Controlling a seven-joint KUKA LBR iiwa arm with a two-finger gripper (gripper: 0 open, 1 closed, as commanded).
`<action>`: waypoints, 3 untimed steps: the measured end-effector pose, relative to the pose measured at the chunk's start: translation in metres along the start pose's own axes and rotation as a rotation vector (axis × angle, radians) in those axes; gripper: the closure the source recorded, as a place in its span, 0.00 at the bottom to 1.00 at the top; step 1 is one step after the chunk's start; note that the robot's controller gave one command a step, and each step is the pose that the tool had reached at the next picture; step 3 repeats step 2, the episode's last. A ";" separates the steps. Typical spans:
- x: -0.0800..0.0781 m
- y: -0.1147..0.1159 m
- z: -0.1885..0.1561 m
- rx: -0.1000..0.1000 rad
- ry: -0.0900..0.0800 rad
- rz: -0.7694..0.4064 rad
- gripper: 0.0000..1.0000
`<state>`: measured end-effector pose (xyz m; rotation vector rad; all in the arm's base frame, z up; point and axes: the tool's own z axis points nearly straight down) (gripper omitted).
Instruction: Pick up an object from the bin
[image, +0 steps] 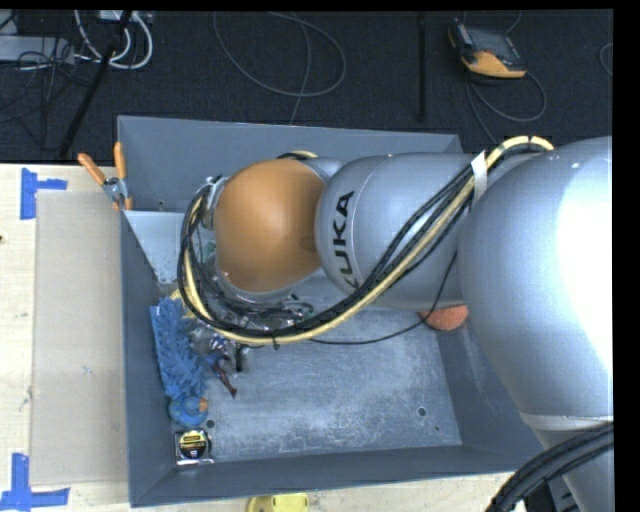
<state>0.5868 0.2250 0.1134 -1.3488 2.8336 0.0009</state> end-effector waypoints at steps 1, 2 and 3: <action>0.001 0.001 -0.008 -0.003 0.005 0.001 1.00; 0.000 0.001 -0.022 -0.002 0.004 0.002 1.00; 0.000 0.001 -0.022 -0.002 0.004 0.002 1.00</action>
Offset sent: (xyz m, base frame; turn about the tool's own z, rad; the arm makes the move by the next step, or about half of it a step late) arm 0.0000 0.0000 0.0475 0.0000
